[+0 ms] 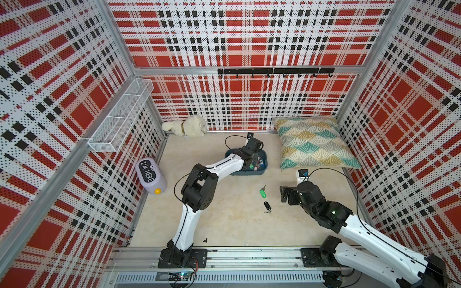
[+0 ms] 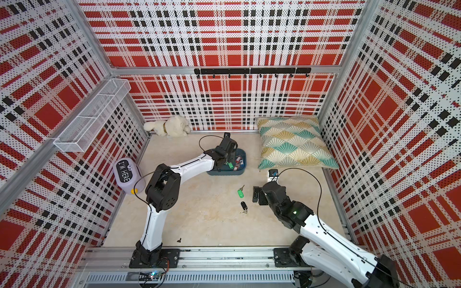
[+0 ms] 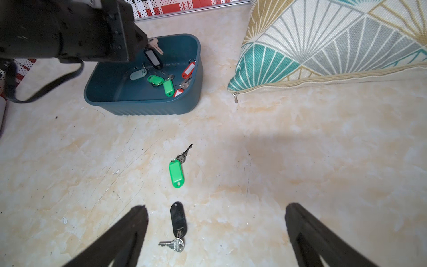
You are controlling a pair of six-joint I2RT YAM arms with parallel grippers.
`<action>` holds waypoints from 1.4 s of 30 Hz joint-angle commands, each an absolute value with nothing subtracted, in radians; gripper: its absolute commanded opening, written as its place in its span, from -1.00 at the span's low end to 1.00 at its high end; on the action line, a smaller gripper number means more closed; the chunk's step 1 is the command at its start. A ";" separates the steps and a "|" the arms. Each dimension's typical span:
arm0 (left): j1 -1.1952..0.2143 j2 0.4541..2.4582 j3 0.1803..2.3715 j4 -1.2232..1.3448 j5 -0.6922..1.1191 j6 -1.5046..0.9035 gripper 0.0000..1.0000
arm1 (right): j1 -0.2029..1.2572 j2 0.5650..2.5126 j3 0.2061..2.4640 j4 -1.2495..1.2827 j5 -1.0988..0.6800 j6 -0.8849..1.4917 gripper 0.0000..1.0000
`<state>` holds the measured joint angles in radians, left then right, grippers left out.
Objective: Take the keys out of the storage box
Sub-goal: Pick up the key from the storage box, then place the key at the center of the board.
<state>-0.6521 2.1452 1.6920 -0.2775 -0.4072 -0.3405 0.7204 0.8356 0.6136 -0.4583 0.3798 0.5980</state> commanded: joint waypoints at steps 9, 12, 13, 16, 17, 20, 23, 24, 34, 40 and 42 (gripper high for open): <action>-0.680 1.891 1.490 -0.209 -0.403 -0.412 -1.00 | 0.709 0.842 0.603 -0.406 0.382 0.578 1.00; -0.713 1.741 1.337 -0.174 -0.392 -0.453 -1.00 | 0.702 0.859 0.610 -0.379 0.390 0.560 1.00; -0.729 1.693 1.287 -0.164 -0.396 -0.473 -1.00 | 0.700 0.865 0.615 -0.373 0.399 0.560 1.00; -0.806 1.540 1.107 -0.135 -0.429 -0.551 -1.00 | 0.688 0.901 0.633 -0.344 0.420 0.511 1.00; -0.840 1.498 1.053 -0.128 -0.444 -0.581 -1.00 | 0.682 0.913 0.640 -0.333 0.423 0.507 1.00; -0.932 1.427 0.917 -0.111 -0.485 -0.670 -1.00 | 0.664 0.950 0.659 -0.305 0.422 0.502 1.00; -0.969 1.424 0.814 -0.069 -0.481 -0.740 -1.00 | 0.652 0.980 0.671 -0.289 0.416 0.501 1.00; -0.973 1.431 0.793 -0.049 -0.471 -0.750 -1.00 | 0.650 0.987 0.673 -0.286 0.413 0.499 1.00; -0.984 1.636 0.847 0.028 -0.414 -0.729 -1.00 | 0.641 0.963 0.657 -0.292 0.422 0.502 1.00; -0.975 1.687 0.864 0.037 -0.423 -0.729 -1.00 | 0.629 0.969 0.658 -0.295 0.407 0.486 1.00; -0.966 1.700 0.875 0.032 -0.417 -0.726 -1.00 | 0.627 0.977 0.658 -0.294 0.400 0.484 1.00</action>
<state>-0.9756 1.6791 0.8455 0.0116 -0.4221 -0.7288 0.6365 0.9760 0.6498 -0.3077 0.4046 0.4980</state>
